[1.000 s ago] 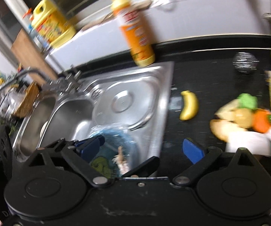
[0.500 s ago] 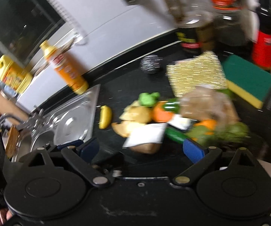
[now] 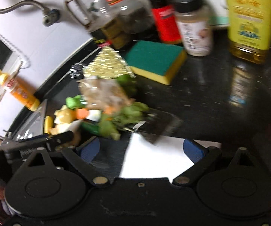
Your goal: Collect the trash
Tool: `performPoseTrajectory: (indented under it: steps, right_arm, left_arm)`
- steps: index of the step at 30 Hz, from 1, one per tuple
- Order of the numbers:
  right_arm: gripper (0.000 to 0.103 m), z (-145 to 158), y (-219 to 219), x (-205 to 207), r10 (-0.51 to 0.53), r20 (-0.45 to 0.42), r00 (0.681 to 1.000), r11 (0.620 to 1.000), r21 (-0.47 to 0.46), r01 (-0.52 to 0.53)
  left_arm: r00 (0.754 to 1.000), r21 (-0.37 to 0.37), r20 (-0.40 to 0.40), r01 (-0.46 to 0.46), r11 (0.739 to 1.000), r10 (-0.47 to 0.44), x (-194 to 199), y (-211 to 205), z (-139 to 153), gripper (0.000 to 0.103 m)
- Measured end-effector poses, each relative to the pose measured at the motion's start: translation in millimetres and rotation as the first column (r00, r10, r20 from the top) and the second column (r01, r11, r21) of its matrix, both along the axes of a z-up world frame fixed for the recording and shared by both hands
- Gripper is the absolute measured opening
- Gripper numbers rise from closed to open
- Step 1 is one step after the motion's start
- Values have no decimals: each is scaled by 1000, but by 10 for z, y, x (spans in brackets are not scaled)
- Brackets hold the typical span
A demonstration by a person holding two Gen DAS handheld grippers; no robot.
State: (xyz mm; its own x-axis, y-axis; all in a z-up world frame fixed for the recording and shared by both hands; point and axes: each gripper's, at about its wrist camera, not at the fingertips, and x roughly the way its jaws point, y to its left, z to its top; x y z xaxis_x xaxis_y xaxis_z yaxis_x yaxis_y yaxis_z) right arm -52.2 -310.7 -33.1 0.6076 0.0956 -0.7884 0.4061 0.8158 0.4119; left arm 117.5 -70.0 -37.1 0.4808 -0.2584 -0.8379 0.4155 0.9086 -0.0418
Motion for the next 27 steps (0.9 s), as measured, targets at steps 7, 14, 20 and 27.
performPoseTrajectory:
  steps: [7,14,20,27]
  right_arm:
    - [97,-144,17,-342,-34,-31,999,996,-85,31]
    - [100,-221,258,-367,-51,-83,995,977,-210,33]
    - [101,-295,535,-315,-20,-81,996,954,-299,-5]
    - [68,-302,948,-193,115,-56,992,916,-380,-127]
  left_arm:
    - [1000,4,-19,19,1000,-19,11,22,-77,66]
    - [998,-12,-9,70,998,-70,-55,74,-40,45]
    - [997,-10,-1,76,997,-76,-124,179,6,45]
    - [996,-22,-20,85,996,-86,-143,331,6,45]
